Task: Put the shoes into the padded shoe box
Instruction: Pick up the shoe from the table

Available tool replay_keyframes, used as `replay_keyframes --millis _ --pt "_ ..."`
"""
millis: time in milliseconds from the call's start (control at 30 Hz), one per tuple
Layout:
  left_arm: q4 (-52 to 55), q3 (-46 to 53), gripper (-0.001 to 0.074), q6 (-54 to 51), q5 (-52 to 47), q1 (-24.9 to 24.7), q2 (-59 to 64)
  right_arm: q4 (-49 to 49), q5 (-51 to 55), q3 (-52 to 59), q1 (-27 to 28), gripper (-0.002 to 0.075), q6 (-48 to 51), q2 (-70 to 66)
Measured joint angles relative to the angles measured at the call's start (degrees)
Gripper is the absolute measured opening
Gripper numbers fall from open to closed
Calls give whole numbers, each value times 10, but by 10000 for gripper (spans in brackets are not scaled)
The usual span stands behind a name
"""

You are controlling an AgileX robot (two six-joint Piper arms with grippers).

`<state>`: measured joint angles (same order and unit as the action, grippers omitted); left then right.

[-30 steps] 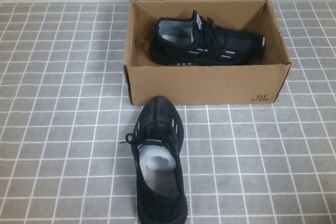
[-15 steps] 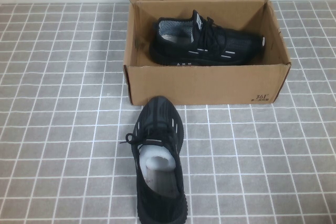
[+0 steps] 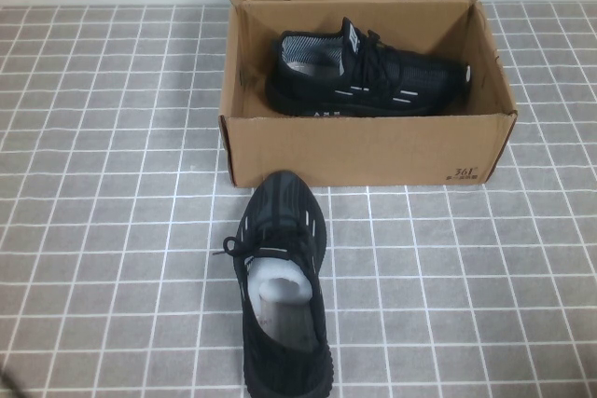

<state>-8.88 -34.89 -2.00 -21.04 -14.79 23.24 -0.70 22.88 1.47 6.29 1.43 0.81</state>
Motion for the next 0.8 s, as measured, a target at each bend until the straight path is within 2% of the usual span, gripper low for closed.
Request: replay_keyframes --millis 133,300,800 --pt "-10 -3 -4 -28 -48 0 54 0 0 0 0 -8 0 0" --pt "-52 -33 -4 -155 -131 0 132 0 0 0 0 -8 0 0" --pt "-163 -218 15 -382 -294 -10 403 0 0 0 0 -8 0 0"
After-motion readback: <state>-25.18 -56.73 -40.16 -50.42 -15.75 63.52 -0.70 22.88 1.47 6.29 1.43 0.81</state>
